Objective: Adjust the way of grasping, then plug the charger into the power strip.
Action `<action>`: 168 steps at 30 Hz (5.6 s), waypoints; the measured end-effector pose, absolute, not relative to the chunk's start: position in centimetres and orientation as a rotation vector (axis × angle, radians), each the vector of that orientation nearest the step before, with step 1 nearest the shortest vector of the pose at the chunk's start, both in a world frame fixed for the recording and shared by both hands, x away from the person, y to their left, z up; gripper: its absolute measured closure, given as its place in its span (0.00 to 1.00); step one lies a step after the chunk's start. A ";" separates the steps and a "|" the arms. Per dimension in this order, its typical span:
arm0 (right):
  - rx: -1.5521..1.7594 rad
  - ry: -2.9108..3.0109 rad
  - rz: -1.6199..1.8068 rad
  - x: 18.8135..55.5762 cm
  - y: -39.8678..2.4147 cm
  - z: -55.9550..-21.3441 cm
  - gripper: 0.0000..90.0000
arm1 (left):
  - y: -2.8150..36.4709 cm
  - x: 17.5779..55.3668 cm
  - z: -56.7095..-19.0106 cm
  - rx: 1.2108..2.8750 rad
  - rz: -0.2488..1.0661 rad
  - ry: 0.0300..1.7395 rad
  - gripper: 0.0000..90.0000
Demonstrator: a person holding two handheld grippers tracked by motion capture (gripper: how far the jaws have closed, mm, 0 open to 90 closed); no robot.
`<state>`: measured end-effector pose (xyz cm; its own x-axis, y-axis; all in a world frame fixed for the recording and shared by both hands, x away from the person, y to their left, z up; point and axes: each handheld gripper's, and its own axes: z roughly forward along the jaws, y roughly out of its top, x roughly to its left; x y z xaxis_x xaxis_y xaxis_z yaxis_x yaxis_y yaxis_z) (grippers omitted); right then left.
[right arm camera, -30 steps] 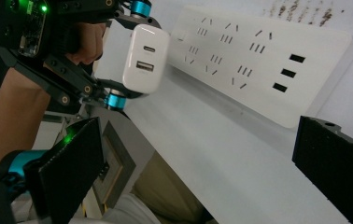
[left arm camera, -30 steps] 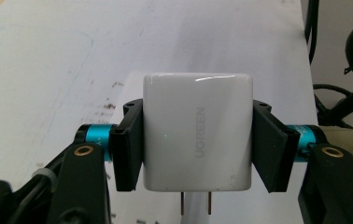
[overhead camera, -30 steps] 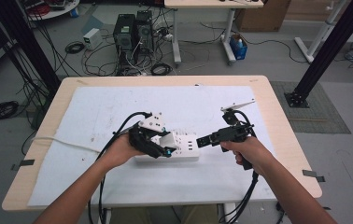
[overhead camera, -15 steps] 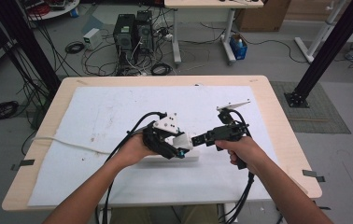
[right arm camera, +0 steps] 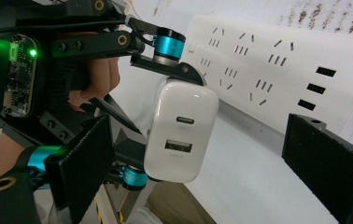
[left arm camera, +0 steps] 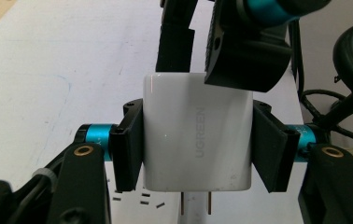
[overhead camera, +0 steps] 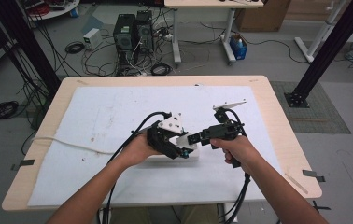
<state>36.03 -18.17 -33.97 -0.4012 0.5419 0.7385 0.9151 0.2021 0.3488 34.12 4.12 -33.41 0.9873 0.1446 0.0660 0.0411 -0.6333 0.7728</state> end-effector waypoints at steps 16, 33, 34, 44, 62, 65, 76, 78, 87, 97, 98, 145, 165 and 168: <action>-1.319 -1.865 -1.071 36.6 -17.3 -34.8 0.50 | 4.0 34.0 -33.3 2.255 0.177 0.124 0.47; -1.344 -1.790 -1.081 36.8 -17.6 -35.6 0.68 | 3.9 33.8 -33.4 2.276 0.241 0.110 0.47; -1.350 -1.788 -1.082 36.8 -17.6 -35.7 0.69 | 3.8 33.8 -33.5 2.278 0.247 0.114 0.47; -1.335 -1.998 -1.121 36.8 -18.8 -35.3 0.69 | 5.9 34.9 -33.6 2.379 0.143 0.383 0.18; -1.238 -2.525 -0.944 36.6 -21.0 -32.1 0.69 | 14.9 36.3 -32.5 2.537 0.114 0.612 0.18; -1.211 -2.631 -0.866 36.6 -21.1 -31.6 0.69 | 16.0 36.6 -32.4 2.539 0.128 0.667 0.18; -1.182 -2.805 -0.695 37.0 -21.8 -30.5 0.69 | 19.0 37.3 -32.5 2.558 0.157 0.795 0.18; -1.186 -2.816 -0.673 37.0 -21.9 -30.5 0.69 | 19.2 37.4 -32.6 2.584 0.151 0.807 0.18; -1.165 -2.893 -0.607 37.4 -23.0 -30.0 0.69 | 20.8 37.2 -32.5 2.548 0.169 0.921 0.18; -1.152 -2.978 -0.546 37.4 -24.4 -29.6 0.69 | 22.2 36.6 -32.2 2.532 0.214 0.956 0.18; -1.155 -2.982 -0.546 37.4 -24.4 -29.7 0.69 | 22.2 36.6 -32.2 2.540 0.220 0.951 0.18; -0.462 -3.172 -0.443 40.2 -12.1 -28.9 0.69 | 22.1 36.0 -34.6 2.631 0.176 0.757 0.18; -0.178 -3.187 -0.265 41.1 -6.0 -33.0 0.69 | 22.5 35.9 -35.8 2.623 0.138 0.752 0.18; -0.150 -3.191 -0.230 41.1 -5.6 -33.5 0.69 | 22.7 36.0 -35.7 2.625 0.141 0.747 0.18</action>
<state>41.14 -5.57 -33.52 -0.9938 0.0974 -0.0544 0.0886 0.9853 0.1459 36.02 22.68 -35.71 0.8515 0.5241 -0.0139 0.4832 -0.7743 0.4086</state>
